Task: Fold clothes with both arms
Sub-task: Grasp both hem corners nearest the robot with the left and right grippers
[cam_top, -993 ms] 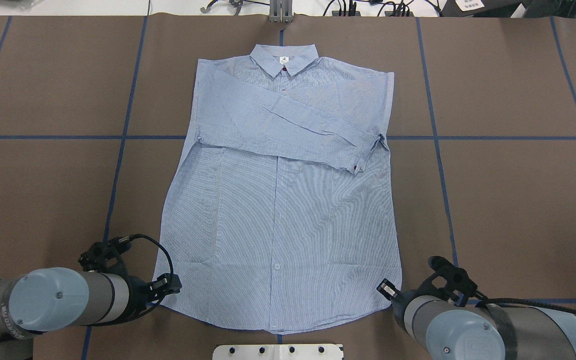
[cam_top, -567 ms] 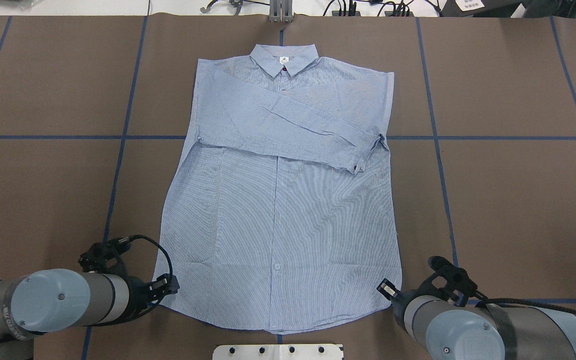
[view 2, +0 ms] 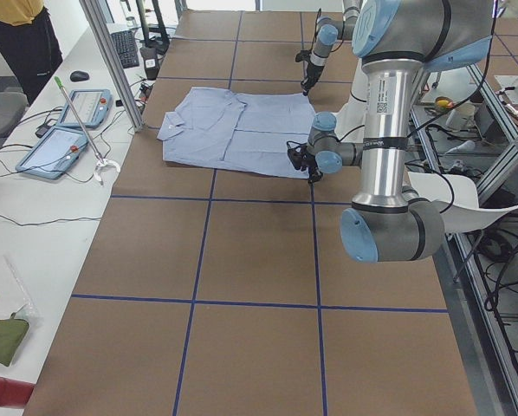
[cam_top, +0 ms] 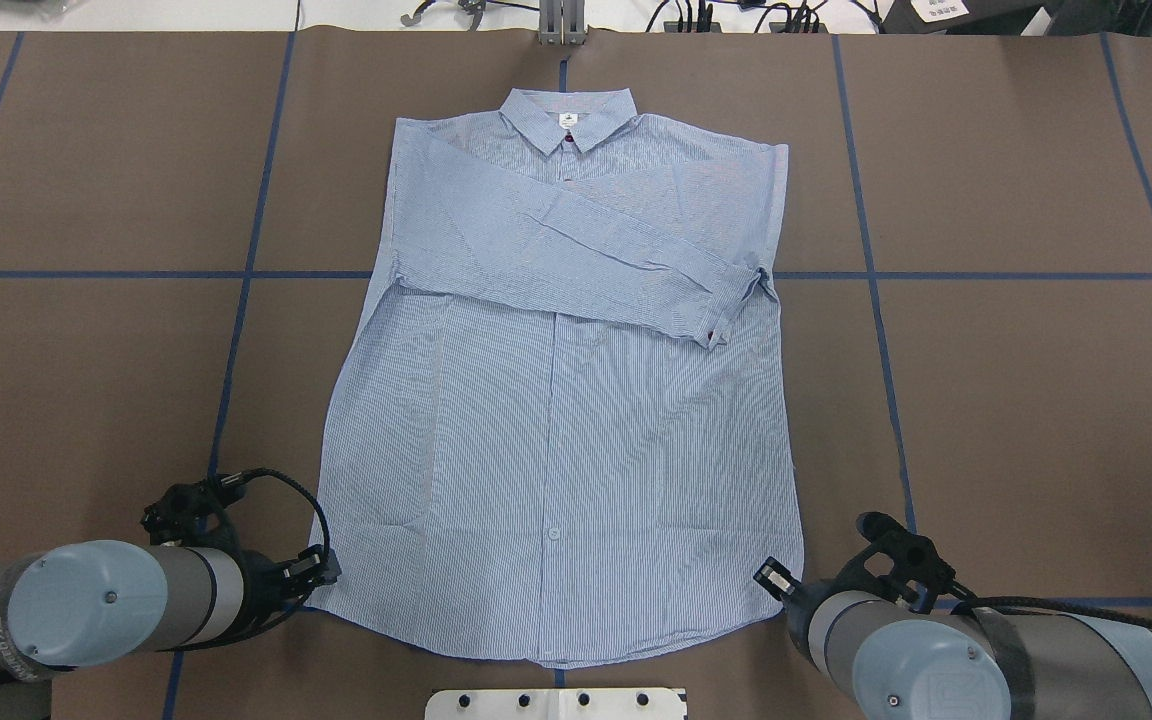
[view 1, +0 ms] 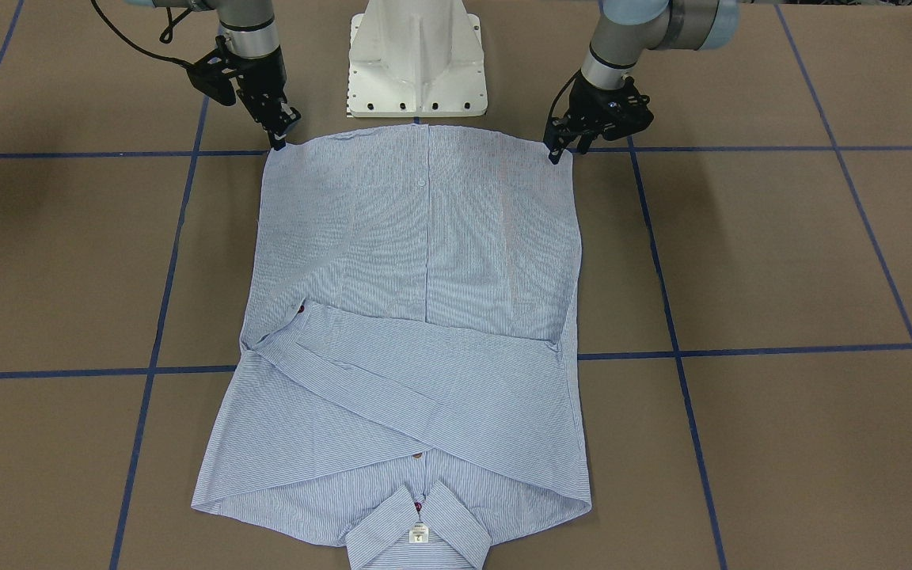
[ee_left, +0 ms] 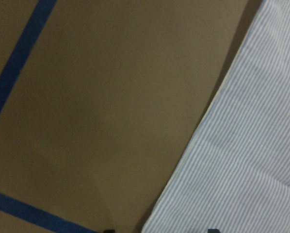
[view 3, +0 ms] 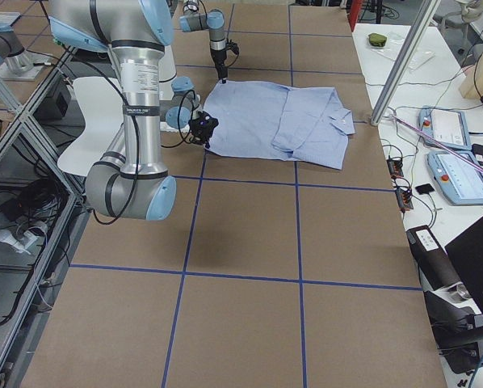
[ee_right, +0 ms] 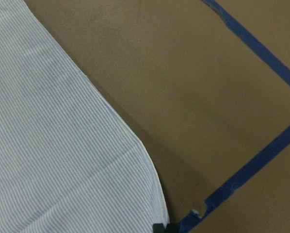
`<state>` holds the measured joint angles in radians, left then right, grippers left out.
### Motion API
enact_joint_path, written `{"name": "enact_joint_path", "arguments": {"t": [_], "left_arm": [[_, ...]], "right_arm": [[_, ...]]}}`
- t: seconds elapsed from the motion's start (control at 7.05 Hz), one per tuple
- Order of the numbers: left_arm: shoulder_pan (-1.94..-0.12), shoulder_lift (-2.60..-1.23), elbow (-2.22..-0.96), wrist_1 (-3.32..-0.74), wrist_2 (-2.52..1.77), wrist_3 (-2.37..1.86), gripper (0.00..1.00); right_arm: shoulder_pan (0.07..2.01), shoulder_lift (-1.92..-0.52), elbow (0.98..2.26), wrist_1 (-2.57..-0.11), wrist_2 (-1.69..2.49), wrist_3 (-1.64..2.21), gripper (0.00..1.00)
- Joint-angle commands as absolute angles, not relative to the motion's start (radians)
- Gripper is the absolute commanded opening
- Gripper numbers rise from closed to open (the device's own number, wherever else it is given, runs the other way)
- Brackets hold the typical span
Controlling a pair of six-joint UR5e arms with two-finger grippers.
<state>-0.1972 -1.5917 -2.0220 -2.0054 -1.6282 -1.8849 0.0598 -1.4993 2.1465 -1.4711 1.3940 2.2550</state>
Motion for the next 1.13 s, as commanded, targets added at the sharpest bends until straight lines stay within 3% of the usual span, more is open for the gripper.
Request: {"name": "enact_joint_path", "arguments": {"t": [0.0, 0.14, 0.28, 0.43, 0.99], "left_arm": [[-0.196, -1.592, -2.026, -2.005, -1.623, -1.884, 0.67], [-0.195, -1.592, -2.026, -2.006, -1.623, -1.89, 0.55], [-0.195, -1.597, -2.029, -2.005, -1.621, -1.891, 0.23], [-0.195, -1.594, -2.029, -2.006, -1.62, -1.891, 0.0], [-0.198, -1.592, -2.052, -2.005, -1.601, -1.891, 0.0]], "right_arm": [[0.06, -1.5, 2.148, -1.471, 1.394, 2.256, 0.0], [0.06, -1.5, 2.148, -1.471, 1.393, 2.256, 0.0], [0.06, -1.503, 2.148, -1.471, 1.394, 2.256, 0.0], [0.06, -1.503, 2.148, -1.471, 1.393, 2.256, 0.0], [0.06, -1.503, 2.146, -1.471, 1.393, 2.256, 0.0]]}}
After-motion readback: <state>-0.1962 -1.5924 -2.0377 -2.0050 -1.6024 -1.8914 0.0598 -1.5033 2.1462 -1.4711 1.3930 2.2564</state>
